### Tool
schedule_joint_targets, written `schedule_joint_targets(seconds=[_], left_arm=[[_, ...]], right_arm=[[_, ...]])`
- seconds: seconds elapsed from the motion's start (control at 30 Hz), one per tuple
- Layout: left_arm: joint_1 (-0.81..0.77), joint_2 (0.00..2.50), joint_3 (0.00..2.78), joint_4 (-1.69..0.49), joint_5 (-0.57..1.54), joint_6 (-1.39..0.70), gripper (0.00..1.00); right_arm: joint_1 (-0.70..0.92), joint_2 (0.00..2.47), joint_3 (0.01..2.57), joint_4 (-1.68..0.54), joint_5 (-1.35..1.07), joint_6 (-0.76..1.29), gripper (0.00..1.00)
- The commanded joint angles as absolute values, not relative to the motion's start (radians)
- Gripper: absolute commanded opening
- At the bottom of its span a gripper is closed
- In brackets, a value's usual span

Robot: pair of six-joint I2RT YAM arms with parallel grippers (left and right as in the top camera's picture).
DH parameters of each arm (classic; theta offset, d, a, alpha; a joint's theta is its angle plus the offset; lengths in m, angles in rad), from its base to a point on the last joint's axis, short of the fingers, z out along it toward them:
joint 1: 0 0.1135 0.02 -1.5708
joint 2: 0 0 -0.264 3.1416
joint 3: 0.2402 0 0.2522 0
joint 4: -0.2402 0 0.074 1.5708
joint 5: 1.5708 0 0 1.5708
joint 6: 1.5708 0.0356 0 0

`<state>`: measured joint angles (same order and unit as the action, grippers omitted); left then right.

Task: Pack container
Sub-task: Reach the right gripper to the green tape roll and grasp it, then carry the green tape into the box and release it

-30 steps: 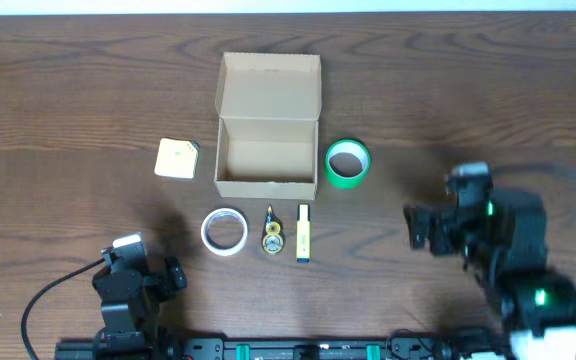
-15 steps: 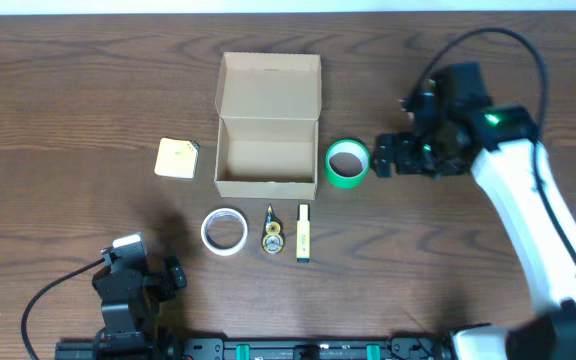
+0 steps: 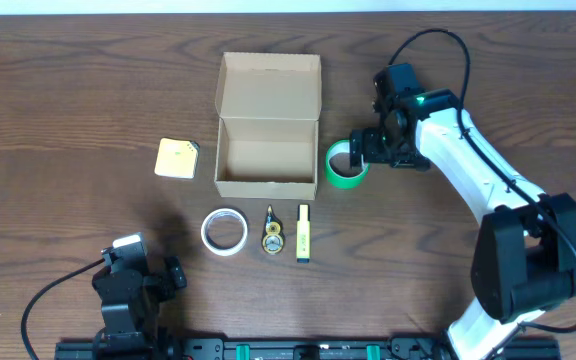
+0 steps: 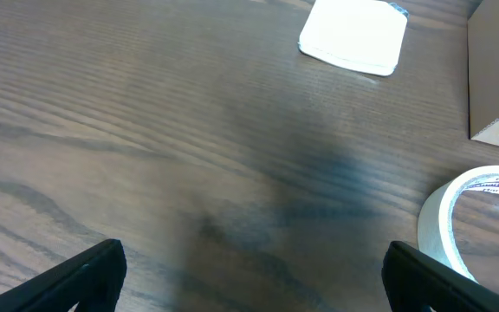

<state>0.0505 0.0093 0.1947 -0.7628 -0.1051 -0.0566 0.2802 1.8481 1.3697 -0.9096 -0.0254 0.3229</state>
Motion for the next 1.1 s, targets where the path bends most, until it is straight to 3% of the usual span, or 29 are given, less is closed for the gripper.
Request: schedule_joint_targets(seconds=[0.0, 0.1, 0.5, 0.6, 0.73, 0.77, 0.8, 1.07], left_arm=[[0.055, 0.004, 0.174, -0.782, -0.111, -0.072, 0.95], [0.055, 0.004, 0.174, -0.782, -0.111, -0.072, 0.95], [0.055, 0.004, 0.174, -0.782, -0.111, -0.072, 0.95], [0.055, 0.004, 0.174, -0.782, -0.111, -0.072, 0.95], [0.055, 0.004, 0.174, -0.782, -0.111, -0.072, 0.95], [0.055, 0.004, 0.174, -0.782, -0.111, -0.072, 0.95], [0.055, 0.004, 0.174, -0.782, -0.111, -0.072, 0.96], [0.055, 0.004, 0.174, -0.782, -0.111, -0.072, 0.95]], right_arm=[[0.288, 1.854, 1.377, -0.869, 0.012, 0.348, 0.99], [0.287, 1.855, 1.376, -0.828, 0.012, 0.371, 0.93], [0.288, 1.996, 1.376, -0.823, -0.046, 0.395, 0.92], [0.288, 2.017, 1.376, -0.823, -0.057, 0.397, 0.72], [0.288, 2.031, 1.376, -0.823, -0.057, 0.397, 0.24], [0.288, 2.031, 1.376, -0.822, -0.057, 0.397, 0.07], [0.288, 2.028, 1.377, -0.823, -0.057, 0.397, 0.01], [0.297, 1.855, 1.416, -0.892, -0.025, 0.395, 0.01]])
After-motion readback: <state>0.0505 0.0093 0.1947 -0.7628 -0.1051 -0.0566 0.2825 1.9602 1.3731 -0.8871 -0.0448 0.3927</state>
